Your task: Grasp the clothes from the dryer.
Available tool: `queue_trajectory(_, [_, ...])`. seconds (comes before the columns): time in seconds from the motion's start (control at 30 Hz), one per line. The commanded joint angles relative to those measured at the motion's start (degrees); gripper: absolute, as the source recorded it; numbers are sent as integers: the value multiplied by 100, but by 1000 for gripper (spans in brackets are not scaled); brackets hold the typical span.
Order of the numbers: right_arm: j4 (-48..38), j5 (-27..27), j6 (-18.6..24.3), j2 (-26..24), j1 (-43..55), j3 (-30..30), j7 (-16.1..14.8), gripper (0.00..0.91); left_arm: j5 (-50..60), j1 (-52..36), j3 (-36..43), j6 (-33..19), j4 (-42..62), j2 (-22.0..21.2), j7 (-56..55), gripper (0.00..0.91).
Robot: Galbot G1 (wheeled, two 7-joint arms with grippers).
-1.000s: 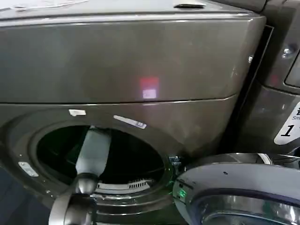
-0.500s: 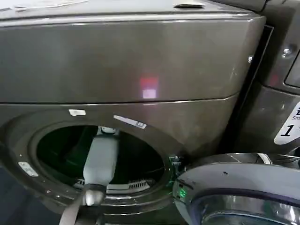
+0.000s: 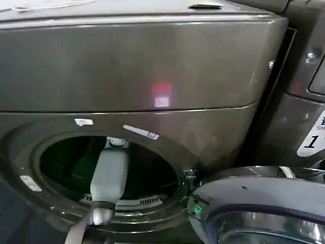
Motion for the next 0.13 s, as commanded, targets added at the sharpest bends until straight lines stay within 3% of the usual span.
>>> queue_trajectory(0.03, [51, -23, -91, -4, 8, 23, 36, 907, -47, 26, 9, -8, -60, -5, -84, 0])
queue_trajectory(0.13, [33, -25, -87, -1, 4, 29, 43, 907, -47, 24, 3, -4, -59, 7, -73, 0])
